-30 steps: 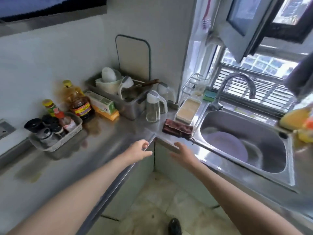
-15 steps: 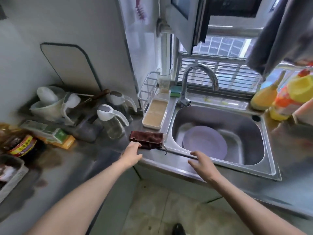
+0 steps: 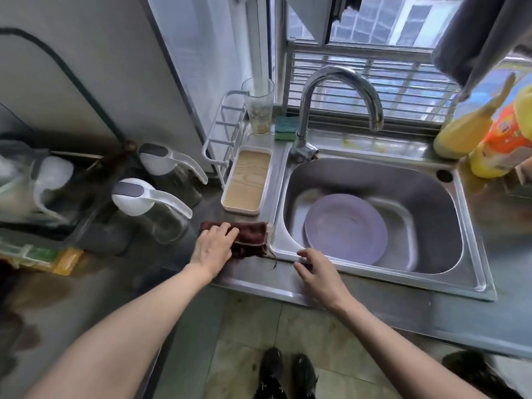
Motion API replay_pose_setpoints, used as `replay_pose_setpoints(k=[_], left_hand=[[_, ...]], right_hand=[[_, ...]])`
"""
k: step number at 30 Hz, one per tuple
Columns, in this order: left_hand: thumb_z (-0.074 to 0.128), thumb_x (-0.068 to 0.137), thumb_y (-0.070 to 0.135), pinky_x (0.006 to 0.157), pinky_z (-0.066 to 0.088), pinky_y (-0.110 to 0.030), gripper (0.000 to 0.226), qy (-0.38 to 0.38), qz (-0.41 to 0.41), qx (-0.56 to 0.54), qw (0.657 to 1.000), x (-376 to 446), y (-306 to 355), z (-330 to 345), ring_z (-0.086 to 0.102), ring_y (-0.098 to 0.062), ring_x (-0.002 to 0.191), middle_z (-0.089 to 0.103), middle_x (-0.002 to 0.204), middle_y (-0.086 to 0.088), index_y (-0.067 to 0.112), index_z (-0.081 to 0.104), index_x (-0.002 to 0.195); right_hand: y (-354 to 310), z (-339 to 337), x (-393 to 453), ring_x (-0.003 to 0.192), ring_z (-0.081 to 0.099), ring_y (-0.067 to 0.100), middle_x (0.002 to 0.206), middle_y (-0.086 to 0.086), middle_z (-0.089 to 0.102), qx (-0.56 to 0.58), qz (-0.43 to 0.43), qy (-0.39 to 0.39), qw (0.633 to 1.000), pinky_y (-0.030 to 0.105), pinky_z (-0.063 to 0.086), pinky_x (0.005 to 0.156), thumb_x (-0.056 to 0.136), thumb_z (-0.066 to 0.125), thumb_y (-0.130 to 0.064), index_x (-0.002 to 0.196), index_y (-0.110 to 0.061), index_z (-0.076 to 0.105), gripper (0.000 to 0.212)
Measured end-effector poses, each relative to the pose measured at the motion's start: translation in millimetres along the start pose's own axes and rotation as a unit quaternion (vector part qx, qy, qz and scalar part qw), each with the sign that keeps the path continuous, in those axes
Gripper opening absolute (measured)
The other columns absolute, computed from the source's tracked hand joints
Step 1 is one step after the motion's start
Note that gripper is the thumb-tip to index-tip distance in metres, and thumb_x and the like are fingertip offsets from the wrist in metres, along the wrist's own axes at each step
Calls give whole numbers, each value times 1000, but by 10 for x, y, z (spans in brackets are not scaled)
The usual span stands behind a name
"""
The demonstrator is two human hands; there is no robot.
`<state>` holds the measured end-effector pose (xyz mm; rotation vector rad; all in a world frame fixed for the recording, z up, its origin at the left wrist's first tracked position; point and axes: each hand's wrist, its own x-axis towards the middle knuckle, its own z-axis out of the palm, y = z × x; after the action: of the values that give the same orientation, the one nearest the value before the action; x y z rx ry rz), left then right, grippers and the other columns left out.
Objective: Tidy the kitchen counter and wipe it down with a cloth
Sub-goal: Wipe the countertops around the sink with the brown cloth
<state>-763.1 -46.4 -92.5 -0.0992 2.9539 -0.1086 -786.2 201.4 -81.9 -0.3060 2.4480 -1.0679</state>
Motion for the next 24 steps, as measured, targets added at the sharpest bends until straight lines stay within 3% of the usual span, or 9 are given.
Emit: replay_pose_setpoints(k=[3, 6, 10, 13, 15, 16, 19, 21, 24], left_hand=[[84, 48, 10, 50, 49, -31, 41, 26, 17, -3, 1000, 59, -52, 19, 60, -26, 56, 63, 72, -6, 13, 66, 85], [63, 82, 13, 67, 50, -40, 14, 32, -35, -106, 993, 145, -76, -130, 63, -35, 79, 66, 88, -12, 10, 61, 96], [39, 98, 26, 76, 42, -42, 28, 14, -99, -226, 969, 251, -81, -414, 58, -41, 99, 64, 103, -23, 3, 50, 107], [43, 96, 29, 82, 42, -34, 29, -46, -1, -317, 947, 270, -94, -749, 59, -31, 103, 65, 105, -14, 6, 55, 108], [48, 95, 22, 77, 39, -9, 24, -85, 103, -357, 924, 252, -40, -1034, 59, -3, 96, 63, 96, -2, 4, 60, 106], [48, 95, 19, 77, 37, -5, 23, -107, 149, -359, 915, 253, 18, -1168, 55, 8, 89, 60, 94, 0, 3, 60, 106], [45, 96, 32, 86, 41, -17, 24, -181, 210, -323, 905, 300, 242, -1431, 56, -9, 94, 62, 100, -2, 17, 59, 109], [43, 95, 42, 89, 44, -27, 22, -205, 232, -297, 903, 339, 411, -1582, 58, -12, 96, 63, 99, 8, 33, 59, 108], [45, 96, 34, 74, 38, -5, 24, -218, 278, -284, 891, 345, 770, -1846, 54, 12, 79, 60, 88, 17, 23, 61, 109]], right_hand=[[-23, 40, 27, 110, 57, 25, 117, 12, 61, 15, 7, 14, 1000, 34, 43, 96, 91, 58, -16, 116, -3, 57, 29], [-55, 52, 29, 109, 57, 24, 118, 12, 61, 23, 15, 17, 999, 28, 43, 93, 92, 56, -16, 116, -3, 57, 28], [-207, -38, 37, 112, 56, 21, 124, 10, 58, 33, 13, 20, 999, 17, 36, 86, 93, 54, -19, 119, -4, 56, 30], [-409, -157, 28, 120, 49, 16, 131, 8, 54, 50, 6, 15, 999, 23, 36, 96, 92, 57, -24, 126, -7, 51, 38], [-569, -257, 12, 127, 40, 10, 142, 4, 43, 116, 6, -7, 993, 22, 33, 101, 88, 63, -26, 137, -9, 40, 57], [-642, -314, 8, 131, 33, 8, 147, 3, 35, 153, 4, -19, 988, 21, 29, 105, 85, 67, -25, 142, -11, 32, 68], [-790, -555, -43, 137, 21, 8, 150, -2, 23, 207, -3, -65, 976, 23, 22, 109, 81, 70, -16, 149, -18, 12, 90], [-804, -729, -105, 131, 31, 7, 141, -4, 30, 267, -14, -111, 957, 22, 31, 105, 80, 68, 0, 150, -22, 9, 94], [-679, -945, -254, 118, 51, 11, 126, -2, 50, 215, -48, -105, 970, 25, 46, 97, 79, 67, 4, 141, -19, 35, 74]])
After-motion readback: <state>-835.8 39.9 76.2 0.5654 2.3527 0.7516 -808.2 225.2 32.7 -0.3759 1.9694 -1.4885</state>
